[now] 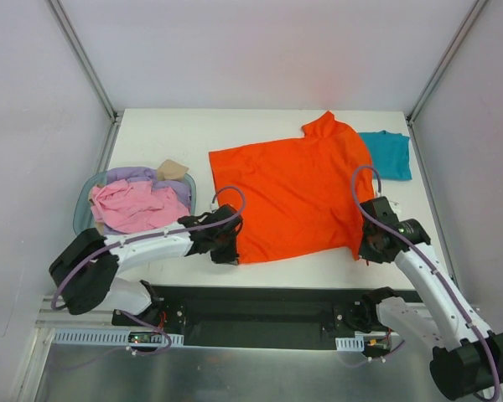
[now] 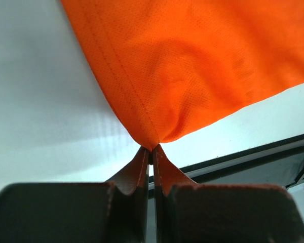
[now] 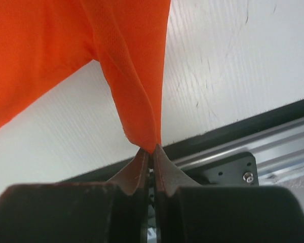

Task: Fold and stack the t-shirts
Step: Flatten out the tshirt

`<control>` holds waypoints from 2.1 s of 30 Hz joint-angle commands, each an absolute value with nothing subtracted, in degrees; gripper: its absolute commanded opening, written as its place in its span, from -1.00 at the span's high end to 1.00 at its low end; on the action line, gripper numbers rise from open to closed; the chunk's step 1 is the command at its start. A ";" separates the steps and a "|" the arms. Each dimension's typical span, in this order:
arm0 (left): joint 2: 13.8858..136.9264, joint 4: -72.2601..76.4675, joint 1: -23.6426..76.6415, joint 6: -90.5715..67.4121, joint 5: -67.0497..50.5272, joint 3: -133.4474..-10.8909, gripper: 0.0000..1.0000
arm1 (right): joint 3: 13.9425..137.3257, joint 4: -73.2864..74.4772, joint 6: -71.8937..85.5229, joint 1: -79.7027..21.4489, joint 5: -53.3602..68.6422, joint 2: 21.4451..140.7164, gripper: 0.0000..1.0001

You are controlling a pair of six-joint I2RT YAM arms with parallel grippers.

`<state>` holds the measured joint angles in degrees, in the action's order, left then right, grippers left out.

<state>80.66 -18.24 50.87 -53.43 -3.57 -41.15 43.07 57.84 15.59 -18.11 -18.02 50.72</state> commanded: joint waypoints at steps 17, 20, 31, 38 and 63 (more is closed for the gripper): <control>58.45 -30.85 45.09 -54.76 1.50 -35.07 1.00 | 43.42 75.41 26.36 -23.82 -0.53 38.59 0.86; 56.26 -31.55 43.87 -55.11 1.67 -34.20 1.00 | 43.33 75.67 27.15 -24.69 2.37 37.88 0.87; 51.50 -32.43 40.08 -53.35 1.23 -32.96 1.00 | 46.58 80.42 23.82 -27.07 0.35 50.35 0.82; 51.94 -32.61 38.15 -51.59 1.41 -33.40 1.00 | 44.66 76.56 20.75 -27.16 3.68 56.77 0.69; 51.50 -35.16 37.53 -44.83 -1.93 -33.92 -0.06 | 67.49 56.26 11.95 -1.42 -13.17 74.51 -0.93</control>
